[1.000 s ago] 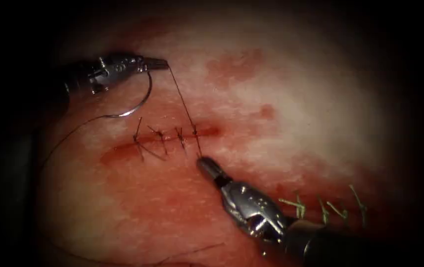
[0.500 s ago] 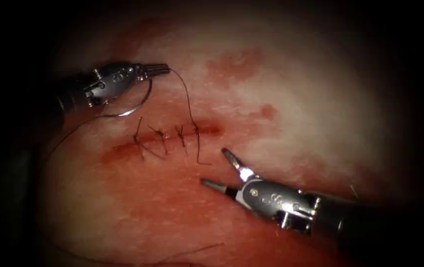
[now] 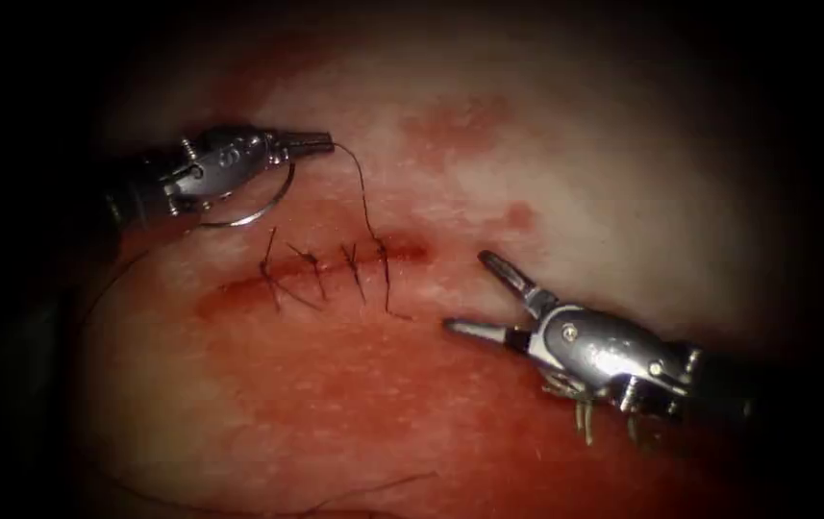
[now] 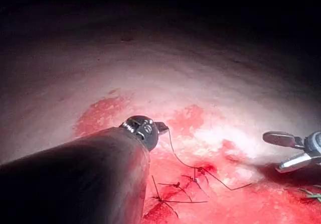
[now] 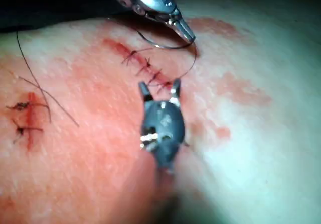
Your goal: Wound Closure
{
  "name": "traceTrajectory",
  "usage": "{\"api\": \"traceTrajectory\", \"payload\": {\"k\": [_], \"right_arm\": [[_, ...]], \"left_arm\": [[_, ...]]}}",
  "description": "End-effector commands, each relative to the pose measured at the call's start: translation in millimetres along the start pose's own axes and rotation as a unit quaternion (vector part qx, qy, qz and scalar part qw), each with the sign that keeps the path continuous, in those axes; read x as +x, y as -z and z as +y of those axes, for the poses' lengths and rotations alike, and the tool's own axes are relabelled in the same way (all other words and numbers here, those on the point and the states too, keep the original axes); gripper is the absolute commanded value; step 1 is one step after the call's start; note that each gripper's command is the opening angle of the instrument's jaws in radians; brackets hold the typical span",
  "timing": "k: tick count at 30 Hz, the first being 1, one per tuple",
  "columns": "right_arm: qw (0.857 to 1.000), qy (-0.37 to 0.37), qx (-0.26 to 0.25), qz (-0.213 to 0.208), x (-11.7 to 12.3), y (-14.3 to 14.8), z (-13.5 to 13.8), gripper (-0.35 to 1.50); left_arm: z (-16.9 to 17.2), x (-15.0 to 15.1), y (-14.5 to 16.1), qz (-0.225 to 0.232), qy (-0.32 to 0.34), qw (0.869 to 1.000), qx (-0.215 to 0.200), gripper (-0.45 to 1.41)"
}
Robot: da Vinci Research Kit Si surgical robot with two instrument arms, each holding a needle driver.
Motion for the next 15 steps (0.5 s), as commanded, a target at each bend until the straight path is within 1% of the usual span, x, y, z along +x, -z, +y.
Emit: {"api": "traceTrajectory", "payload": {"k": [1,3,4,7,9,10,11,12,15], "right_arm": [[1.0,-0.014,0.008,0.004,-0.2,-1.6,1.2,1.21],[0.999,-0.035,0.02,0.007,-0.4,-2.5,2.4,1.21],[0.998,-0.05,0.03,0.009,-0.7,-3.6,3.6,1.2],[0.995,-0.08,0.051,0.014,-1.1,-5.3,5.0,1.2],[0.994,-0.095,0.058,0.016,-1.3,-6.2,5.6,1.2],[0.992,-0.107,0.064,0.017,-1.4,-7.5,6.2,1.2],[0.992,-0.107,0.064,0.017,-1.4,-7.5,6.2,1.2],[0.988,-0.124,0.087,0.022,-1.6,-8.7,6.7,1.16],[0.985,-0.139,0.102,0.024,-1.6,-10.3,7.1,1.16]], "left_arm": [[-0.2,0.4,-0.5,0.003,-0.002,1.0,-0.004,-0.45],[0.3,1.1,-0.2,0.002,-0.008,1.0,-0.005,-0.45],[0.8,2.0,0.2,0.003,-0.012,1.0,-0.008,-0.45],[1.5,3.0,0.8,0.002,-0.018,1.0,-0.01,-0.45],[2.0,3.5,1.1,0.002,-0.022,1.0,-0.011,-0.45],[2.4,3.9,1.3,0.001,-0.025,1.0,-0.013,-0.45],[2.4,3.9,1.3,0.001,-0.025,1.0,-0.013,-0.45],[2.8,4.2,1.5,0.006,-0.024,1.0,-0.017,-0.45],[3.3,4.7,1.7,0.008,-0.026,0.999,-0.017,-0.45]]}}
